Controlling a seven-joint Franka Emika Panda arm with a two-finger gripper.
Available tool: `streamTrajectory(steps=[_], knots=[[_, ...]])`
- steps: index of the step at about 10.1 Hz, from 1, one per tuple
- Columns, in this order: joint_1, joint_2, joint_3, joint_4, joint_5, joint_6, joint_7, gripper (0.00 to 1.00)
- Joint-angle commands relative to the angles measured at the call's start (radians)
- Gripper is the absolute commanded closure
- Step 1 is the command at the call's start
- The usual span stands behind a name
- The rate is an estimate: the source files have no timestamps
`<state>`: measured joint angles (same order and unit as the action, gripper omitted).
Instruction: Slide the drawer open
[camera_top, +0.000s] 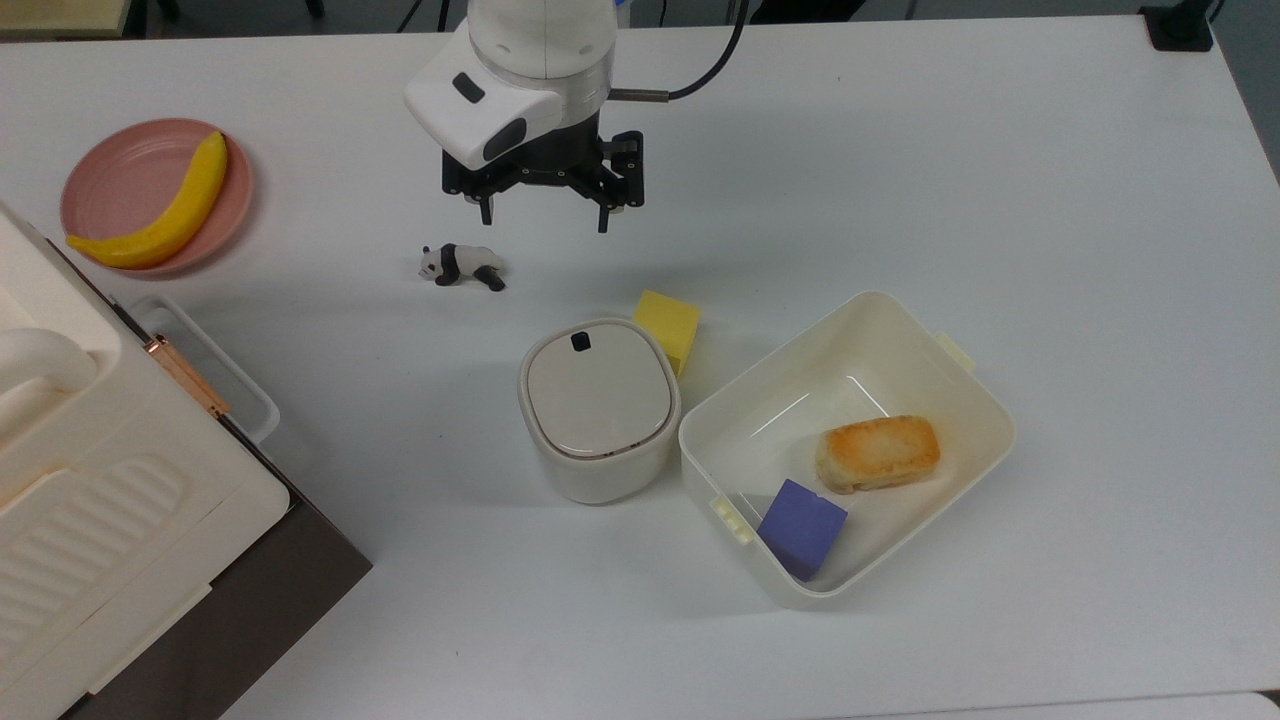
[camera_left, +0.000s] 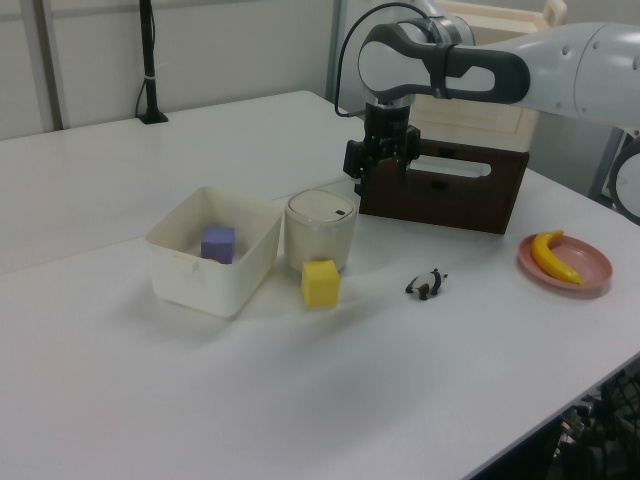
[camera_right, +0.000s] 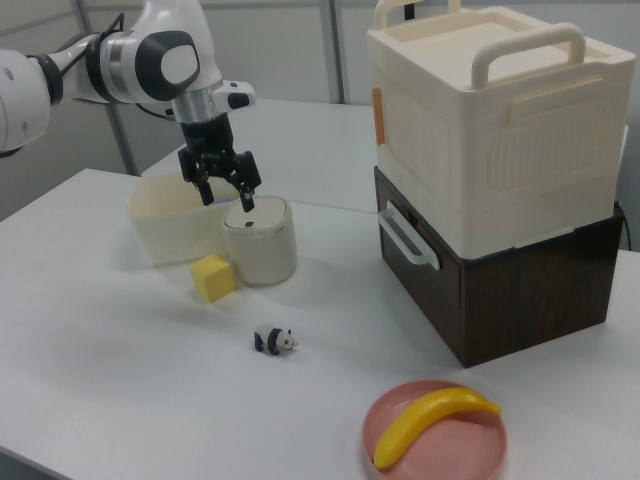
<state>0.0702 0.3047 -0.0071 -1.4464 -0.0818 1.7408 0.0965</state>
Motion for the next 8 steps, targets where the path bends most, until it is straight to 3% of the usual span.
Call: streamTrajectory(steps=[1, 8], knots=[[0.008, -0.024, -0.005, -0.026, -0.001, -0.009, 0.008, 0.00], [-0.017, -0.027, -0.007, -0.025, -0.029, -0.012, 0.006, 0.00]])
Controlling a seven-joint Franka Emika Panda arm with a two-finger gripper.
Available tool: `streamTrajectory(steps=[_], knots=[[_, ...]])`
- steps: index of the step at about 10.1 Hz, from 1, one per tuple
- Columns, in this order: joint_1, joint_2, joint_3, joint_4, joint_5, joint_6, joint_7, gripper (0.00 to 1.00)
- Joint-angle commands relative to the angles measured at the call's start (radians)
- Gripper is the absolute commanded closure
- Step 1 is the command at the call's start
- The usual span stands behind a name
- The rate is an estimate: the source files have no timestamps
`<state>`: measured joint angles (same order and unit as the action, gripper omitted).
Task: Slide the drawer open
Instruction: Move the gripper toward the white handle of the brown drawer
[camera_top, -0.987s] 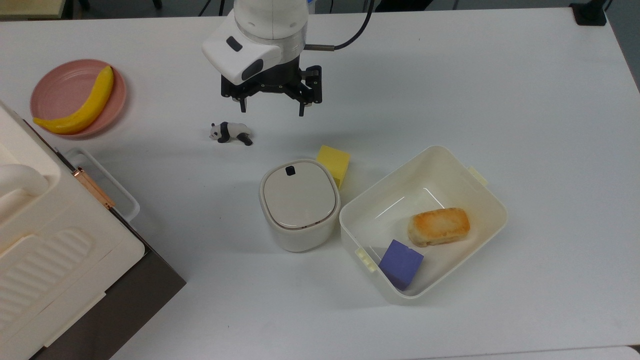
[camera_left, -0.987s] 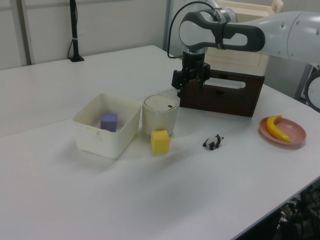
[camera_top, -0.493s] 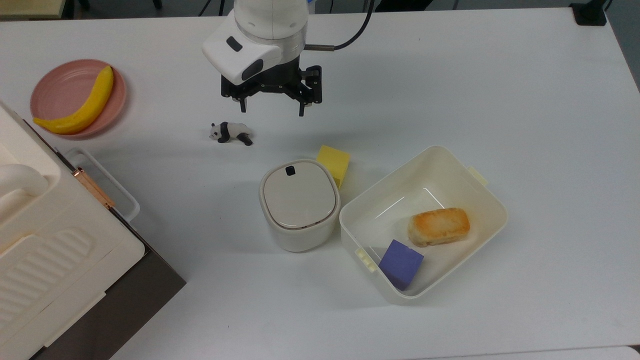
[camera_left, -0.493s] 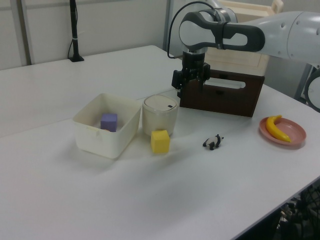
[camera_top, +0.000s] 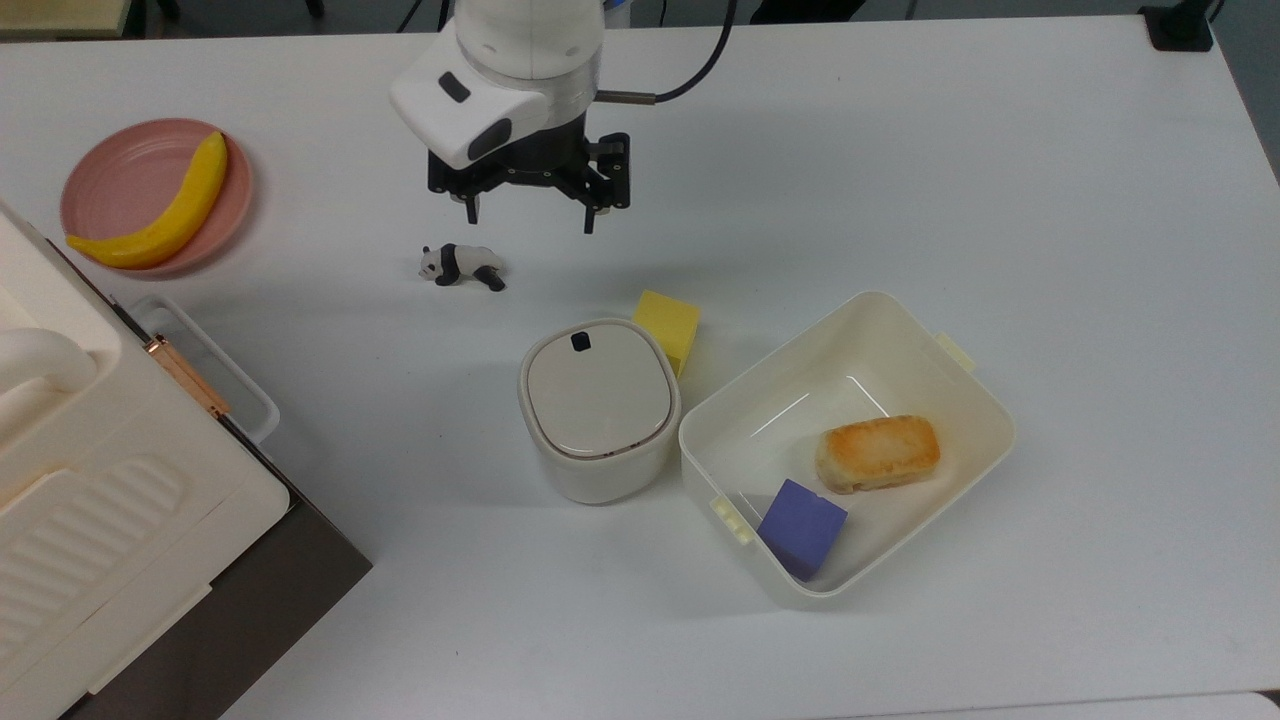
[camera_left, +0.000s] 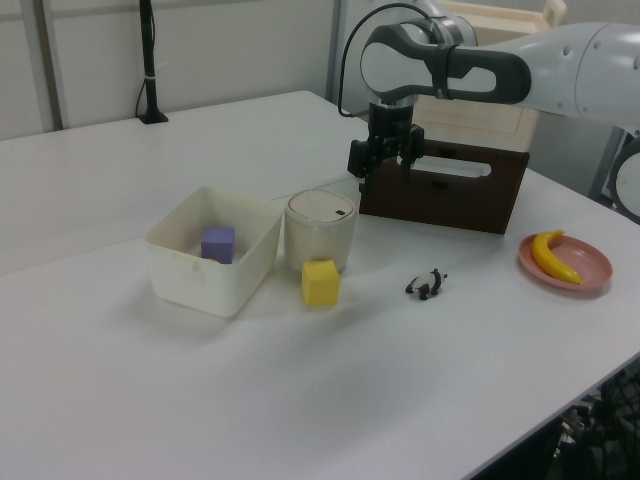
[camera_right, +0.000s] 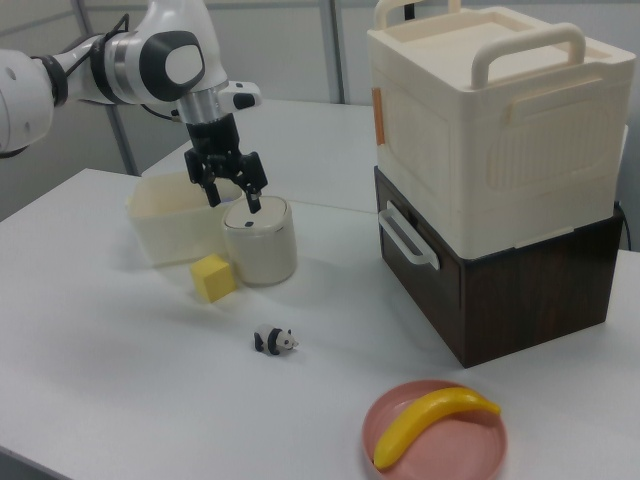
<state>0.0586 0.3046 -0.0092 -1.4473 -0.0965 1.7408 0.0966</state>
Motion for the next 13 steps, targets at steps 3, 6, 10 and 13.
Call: streamTrajectory(steps=[3, 6, 10, 13], knots=[[0.001, -0.027, -0.003, -0.025, -0.020, -0.012, 0.006, 0.00], [0.009, -0.012, 0.006, -0.034, -0.019, -0.006, -0.015, 0.00], [0.029, 0.014, 0.008, -0.056, -0.016, 0.000, -0.020, 0.08], [0.023, 0.013, 0.008, -0.053, -0.006, -0.001, -0.111, 0.57]])
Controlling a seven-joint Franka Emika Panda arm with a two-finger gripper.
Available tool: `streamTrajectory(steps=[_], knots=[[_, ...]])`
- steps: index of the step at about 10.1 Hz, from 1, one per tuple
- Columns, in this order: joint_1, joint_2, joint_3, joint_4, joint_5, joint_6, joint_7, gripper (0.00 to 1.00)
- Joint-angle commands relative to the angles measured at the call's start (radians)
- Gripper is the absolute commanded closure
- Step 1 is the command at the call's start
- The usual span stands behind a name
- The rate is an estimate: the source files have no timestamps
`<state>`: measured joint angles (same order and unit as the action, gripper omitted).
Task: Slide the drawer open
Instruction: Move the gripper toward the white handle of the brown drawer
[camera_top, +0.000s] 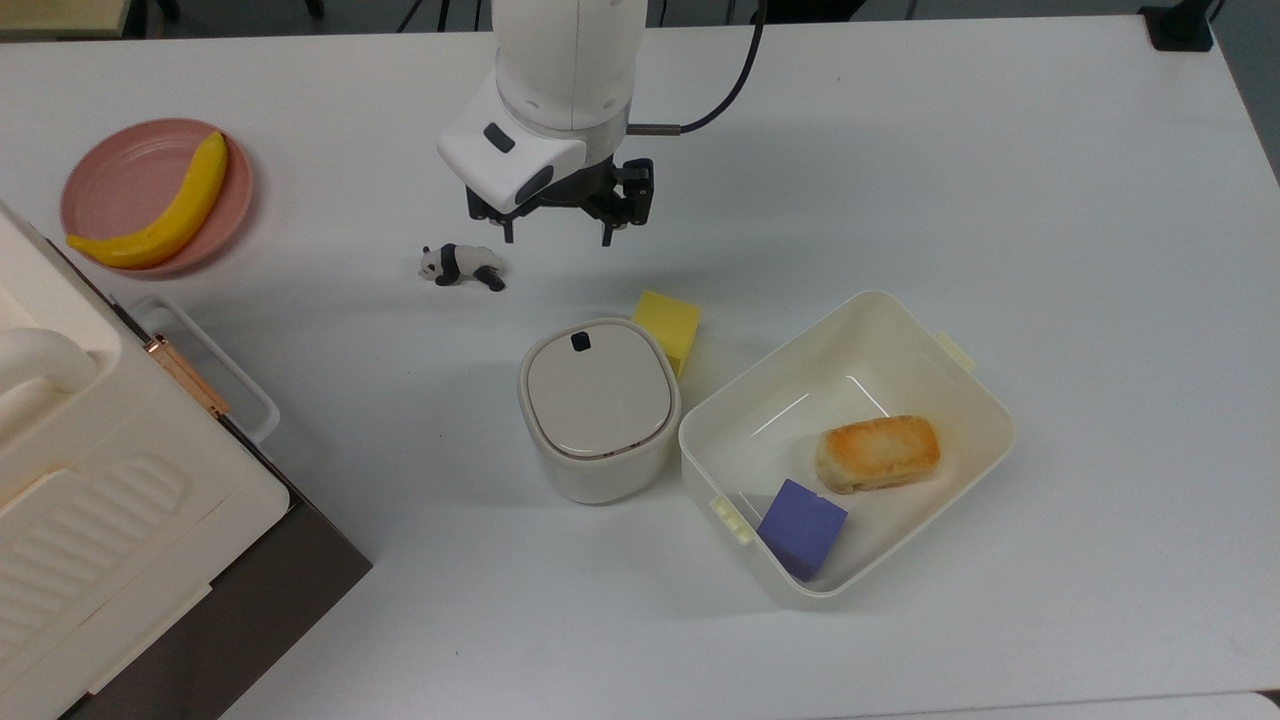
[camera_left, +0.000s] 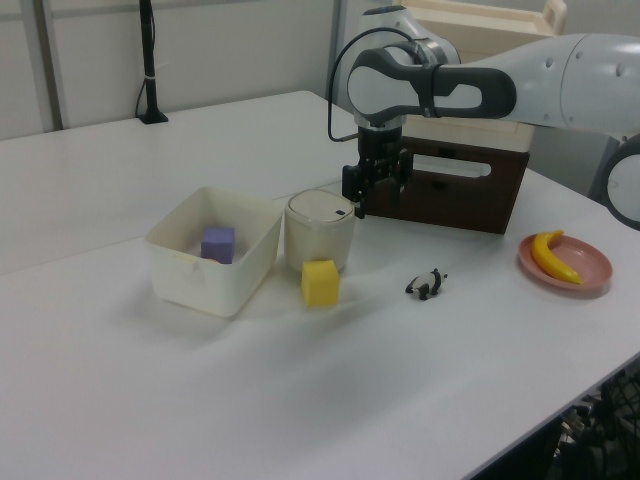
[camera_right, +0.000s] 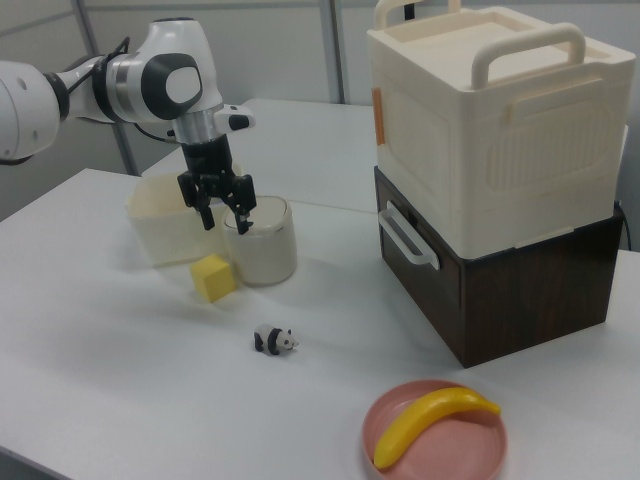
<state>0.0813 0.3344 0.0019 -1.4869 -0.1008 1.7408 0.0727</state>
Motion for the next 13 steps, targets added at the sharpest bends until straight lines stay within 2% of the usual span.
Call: streamTrajectory(steps=[1, 2, 4, 5, 6, 8, 9, 10, 13], knots=[[-0.005, -0.020, -0.010, -0.009, 0.001, -0.001, -0.106, 0.70], [-0.035, -0.020, -0.014, 0.009, -0.007, 0.000, -0.138, 0.67], [-0.118, -0.026, -0.016, 0.017, -0.020, 0.002, -0.436, 0.66], [-0.165, -0.029, -0.016, 0.017, -0.051, 0.034, -0.587, 0.66], [-0.190, -0.031, -0.016, 0.017, -0.080, 0.096, -0.670, 0.65], [-0.244, -0.020, -0.016, 0.007, -0.181, 0.233, -0.827, 0.64], [-0.276, -0.015, -0.016, 0.005, -0.195, 0.315, -0.899, 0.62], [-0.306, -0.008, -0.016, -0.003, -0.198, 0.388, -0.944, 0.61], [-0.344, 0.041, -0.016, -0.039, -0.253, 0.500, -0.955, 0.61]])
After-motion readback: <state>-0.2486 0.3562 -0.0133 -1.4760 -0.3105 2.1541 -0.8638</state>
